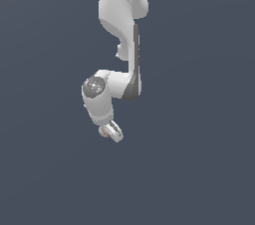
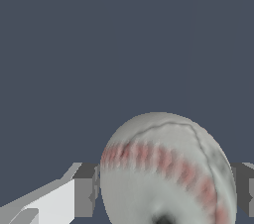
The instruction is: Pick up the object and move it to a goal position.
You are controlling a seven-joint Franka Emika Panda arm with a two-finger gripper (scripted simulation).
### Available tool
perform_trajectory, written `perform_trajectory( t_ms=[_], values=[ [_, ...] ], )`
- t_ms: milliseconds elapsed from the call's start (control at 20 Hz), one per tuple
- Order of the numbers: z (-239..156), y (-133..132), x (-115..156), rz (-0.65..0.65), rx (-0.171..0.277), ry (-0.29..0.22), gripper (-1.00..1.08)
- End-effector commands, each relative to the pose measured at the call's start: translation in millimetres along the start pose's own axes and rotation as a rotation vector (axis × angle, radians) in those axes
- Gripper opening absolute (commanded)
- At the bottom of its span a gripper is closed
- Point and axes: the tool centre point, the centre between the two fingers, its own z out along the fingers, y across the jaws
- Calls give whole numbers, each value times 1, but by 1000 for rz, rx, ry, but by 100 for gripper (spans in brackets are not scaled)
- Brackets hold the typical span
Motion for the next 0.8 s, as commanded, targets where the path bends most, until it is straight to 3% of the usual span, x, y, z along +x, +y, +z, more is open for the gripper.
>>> perform_trajectory(
  t_ms=[0, 350, 750],
  values=[
    [-5, -4, -4, -1, 2, 2, -100],
    [-33, -22, -33, -1, 2, 2, -100],
    [-92, -63, -95, -1, 2, 2, -100]
  ],
)
